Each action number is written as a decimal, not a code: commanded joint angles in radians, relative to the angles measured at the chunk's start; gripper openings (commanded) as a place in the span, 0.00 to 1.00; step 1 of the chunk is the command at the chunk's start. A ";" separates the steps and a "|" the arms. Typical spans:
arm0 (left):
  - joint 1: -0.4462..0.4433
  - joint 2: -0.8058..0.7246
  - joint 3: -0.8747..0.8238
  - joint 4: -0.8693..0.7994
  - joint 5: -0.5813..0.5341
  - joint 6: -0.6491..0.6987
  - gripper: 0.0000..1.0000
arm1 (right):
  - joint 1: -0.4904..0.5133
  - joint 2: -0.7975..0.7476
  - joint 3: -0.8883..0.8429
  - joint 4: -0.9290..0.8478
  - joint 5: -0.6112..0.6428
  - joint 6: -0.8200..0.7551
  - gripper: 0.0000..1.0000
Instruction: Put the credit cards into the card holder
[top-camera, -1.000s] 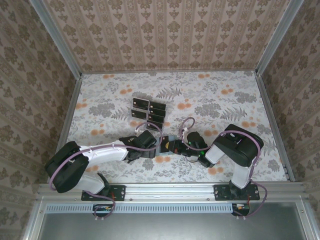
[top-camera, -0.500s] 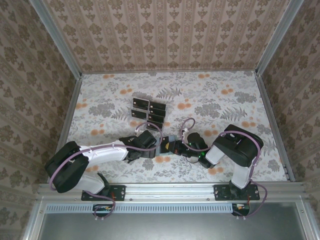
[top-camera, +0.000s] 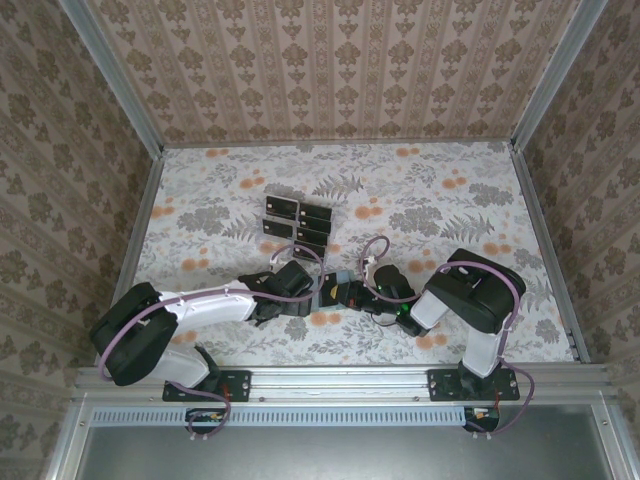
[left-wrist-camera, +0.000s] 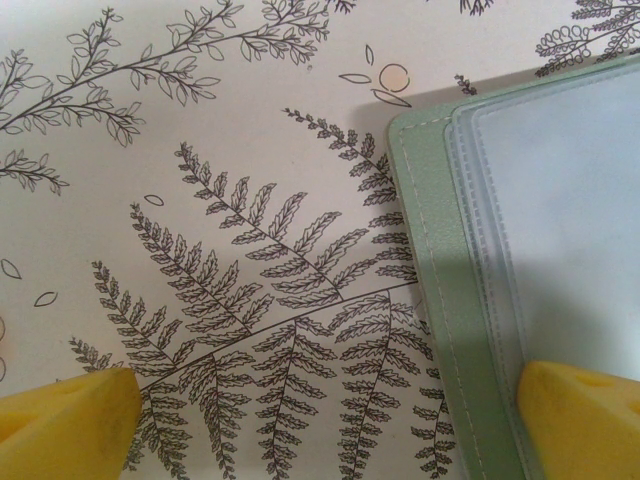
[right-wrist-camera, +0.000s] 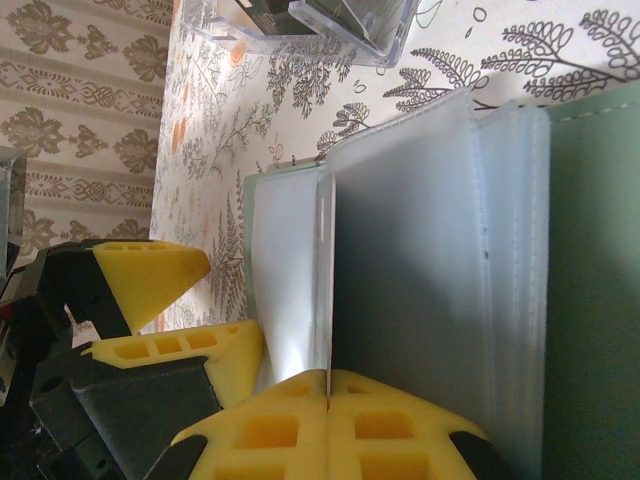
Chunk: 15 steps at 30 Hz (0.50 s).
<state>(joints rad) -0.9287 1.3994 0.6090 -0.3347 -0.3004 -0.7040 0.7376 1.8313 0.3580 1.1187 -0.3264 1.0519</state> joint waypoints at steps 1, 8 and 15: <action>-0.002 0.013 -0.029 -0.071 -0.016 -0.002 1.00 | 0.019 0.052 0.008 -0.131 -0.006 -0.001 0.00; -0.001 0.012 -0.024 -0.075 -0.014 -0.001 1.00 | 0.020 0.006 0.006 -0.187 -0.005 -0.013 0.21; -0.001 0.009 -0.022 -0.071 -0.014 0.000 1.00 | 0.018 -0.134 0.047 -0.427 0.030 -0.099 0.49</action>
<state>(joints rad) -0.9287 1.3994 0.6090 -0.3347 -0.3004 -0.7036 0.7536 1.7256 0.4004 0.9497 -0.3294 1.0161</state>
